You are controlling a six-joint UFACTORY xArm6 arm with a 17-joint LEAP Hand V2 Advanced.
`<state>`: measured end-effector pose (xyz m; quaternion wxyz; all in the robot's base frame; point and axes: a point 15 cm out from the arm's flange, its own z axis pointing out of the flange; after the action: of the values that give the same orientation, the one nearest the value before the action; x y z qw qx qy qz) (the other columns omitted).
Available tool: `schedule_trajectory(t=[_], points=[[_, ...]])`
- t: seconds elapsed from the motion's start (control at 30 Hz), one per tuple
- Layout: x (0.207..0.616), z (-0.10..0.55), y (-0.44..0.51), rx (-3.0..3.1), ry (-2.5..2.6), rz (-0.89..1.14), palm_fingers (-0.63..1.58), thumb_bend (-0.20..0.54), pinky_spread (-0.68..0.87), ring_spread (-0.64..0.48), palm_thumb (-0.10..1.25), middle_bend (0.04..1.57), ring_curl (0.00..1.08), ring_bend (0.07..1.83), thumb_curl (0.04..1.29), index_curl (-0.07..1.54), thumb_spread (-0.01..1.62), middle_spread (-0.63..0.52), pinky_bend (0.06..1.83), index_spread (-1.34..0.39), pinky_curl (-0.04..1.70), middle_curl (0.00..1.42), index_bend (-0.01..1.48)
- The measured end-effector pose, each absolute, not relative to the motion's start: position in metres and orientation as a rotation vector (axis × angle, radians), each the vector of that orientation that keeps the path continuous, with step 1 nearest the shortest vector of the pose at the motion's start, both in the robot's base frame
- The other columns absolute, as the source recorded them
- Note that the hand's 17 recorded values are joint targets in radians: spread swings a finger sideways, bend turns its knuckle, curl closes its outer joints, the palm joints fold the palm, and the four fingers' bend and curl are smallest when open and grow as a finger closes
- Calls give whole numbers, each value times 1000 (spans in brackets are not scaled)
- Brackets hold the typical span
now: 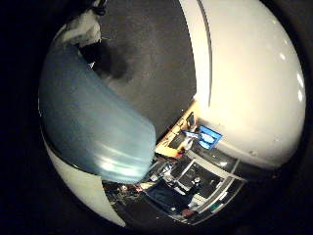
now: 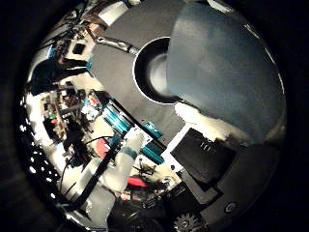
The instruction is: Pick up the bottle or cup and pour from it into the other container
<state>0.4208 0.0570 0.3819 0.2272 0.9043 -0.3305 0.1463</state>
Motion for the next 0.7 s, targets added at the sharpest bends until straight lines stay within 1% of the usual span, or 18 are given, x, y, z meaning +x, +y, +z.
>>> schedule_trajectory(t=[0.23, 0.7], points=[[423, 375, 79, 2376, -816, 474, 941, -32, -304, -265, 971, 908, 730, 1262, 734, 1107, 513, -342, 1319, -503, 840, 1080, 570], [421, 355, 105, 2295, -748, 501, 965, -31, -293, -282, 965, 884, 734, 1234, 734, 1116, 508, -355, 1304, -515, 848, 1090, 536]])
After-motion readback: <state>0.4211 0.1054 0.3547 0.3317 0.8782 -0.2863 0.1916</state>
